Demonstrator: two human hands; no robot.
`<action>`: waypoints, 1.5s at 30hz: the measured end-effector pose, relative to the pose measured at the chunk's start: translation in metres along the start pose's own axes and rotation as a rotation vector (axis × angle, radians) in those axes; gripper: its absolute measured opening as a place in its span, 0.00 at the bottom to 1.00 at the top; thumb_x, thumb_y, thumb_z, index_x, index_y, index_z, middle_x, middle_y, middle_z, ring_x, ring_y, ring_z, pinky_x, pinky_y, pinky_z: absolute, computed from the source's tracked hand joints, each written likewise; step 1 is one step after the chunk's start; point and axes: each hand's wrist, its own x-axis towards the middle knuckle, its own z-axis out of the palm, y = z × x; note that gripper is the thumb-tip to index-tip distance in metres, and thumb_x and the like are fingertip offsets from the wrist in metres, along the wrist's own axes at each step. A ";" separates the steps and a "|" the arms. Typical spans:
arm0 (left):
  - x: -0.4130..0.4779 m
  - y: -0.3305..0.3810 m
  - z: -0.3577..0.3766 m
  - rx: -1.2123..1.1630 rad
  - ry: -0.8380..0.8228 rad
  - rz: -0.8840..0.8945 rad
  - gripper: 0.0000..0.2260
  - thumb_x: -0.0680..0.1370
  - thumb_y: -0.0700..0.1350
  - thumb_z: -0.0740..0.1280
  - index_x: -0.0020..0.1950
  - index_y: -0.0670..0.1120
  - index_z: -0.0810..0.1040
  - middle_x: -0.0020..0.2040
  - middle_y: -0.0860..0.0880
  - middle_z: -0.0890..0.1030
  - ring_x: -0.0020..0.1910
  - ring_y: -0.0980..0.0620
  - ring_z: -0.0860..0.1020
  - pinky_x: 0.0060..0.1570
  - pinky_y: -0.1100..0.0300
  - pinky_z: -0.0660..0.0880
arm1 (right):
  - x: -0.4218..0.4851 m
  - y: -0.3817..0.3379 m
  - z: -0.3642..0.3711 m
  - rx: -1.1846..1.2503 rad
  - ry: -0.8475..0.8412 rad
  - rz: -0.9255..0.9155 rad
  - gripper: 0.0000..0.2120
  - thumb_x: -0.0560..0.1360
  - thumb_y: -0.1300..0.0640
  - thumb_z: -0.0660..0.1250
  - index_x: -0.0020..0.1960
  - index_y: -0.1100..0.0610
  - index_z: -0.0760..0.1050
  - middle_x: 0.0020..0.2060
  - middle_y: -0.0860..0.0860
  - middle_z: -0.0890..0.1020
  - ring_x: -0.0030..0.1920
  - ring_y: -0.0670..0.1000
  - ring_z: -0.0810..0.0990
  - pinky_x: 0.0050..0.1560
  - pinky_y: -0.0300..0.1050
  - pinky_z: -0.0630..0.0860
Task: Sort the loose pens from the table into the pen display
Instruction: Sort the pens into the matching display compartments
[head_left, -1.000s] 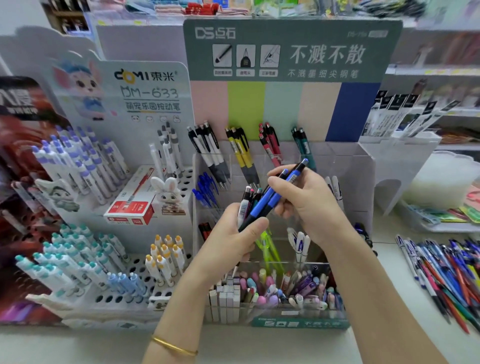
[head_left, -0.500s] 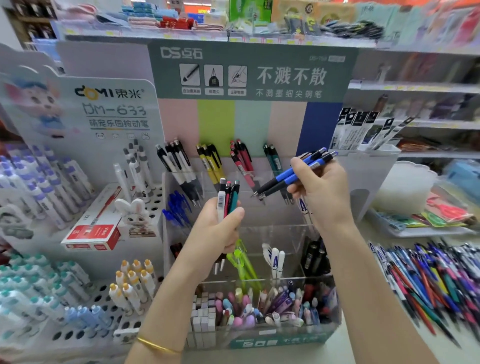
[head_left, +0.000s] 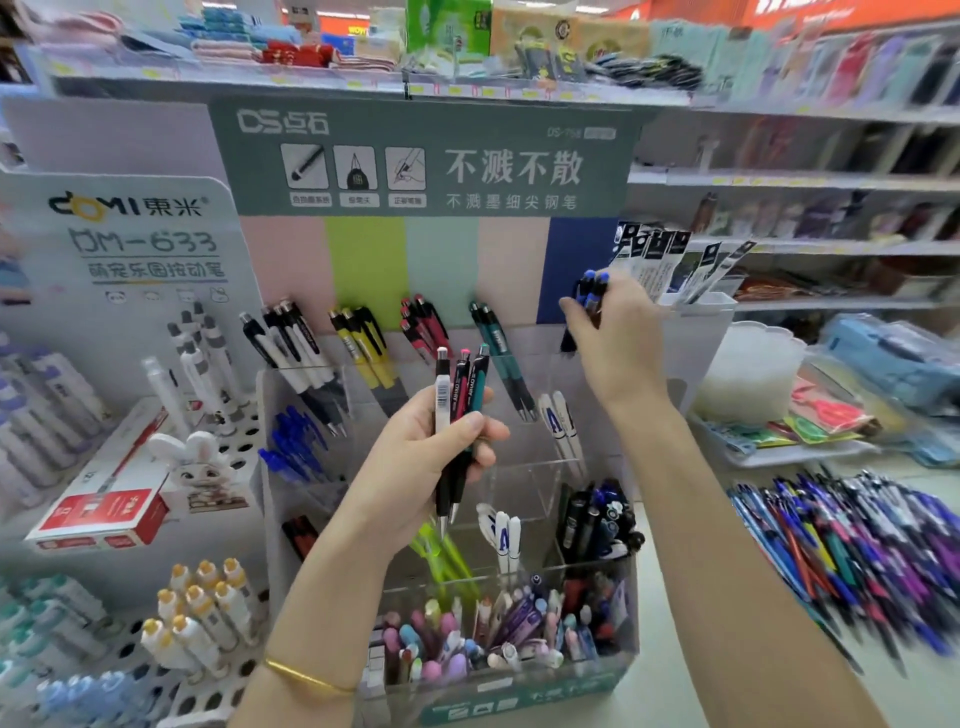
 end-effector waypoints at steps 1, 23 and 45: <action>0.001 0.000 0.002 0.000 -0.010 -0.006 0.09 0.81 0.35 0.59 0.59 0.42 0.74 0.40 0.47 0.83 0.34 0.54 0.77 0.33 0.63 0.74 | 0.004 0.003 0.002 -0.048 -0.054 0.028 0.11 0.77 0.59 0.67 0.56 0.63 0.74 0.51 0.59 0.78 0.51 0.57 0.76 0.44 0.37 0.63; -0.001 -0.004 0.007 -0.031 -0.082 -0.017 0.12 0.77 0.42 0.62 0.60 0.42 0.75 0.53 0.41 0.84 0.39 0.50 0.82 0.38 0.60 0.80 | -0.042 -0.028 -0.014 0.624 -0.453 0.167 0.03 0.76 0.58 0.69 0.45 0.58 0.79 0.32 0.47 0.80 0.30 0.42 0.76 0.31 0.38 0.72; -0.012 0.001 -0.008 -0.030 -0.043 -0.001 0.08 0.82 0.37 0.57 0.59 0.40 0.70 0.37 0.48 0.78 0.27 0.56 0.65 0.25 0.66 0.62 | -0.024 -0.043 0.009 0.007 -0.052 -0.162 0.12 0.75 0.50 0.68 0.54 0.56 0.79 0.45 0.50 0.83 0.46 0.50 0.79 0.44 0.44 0.73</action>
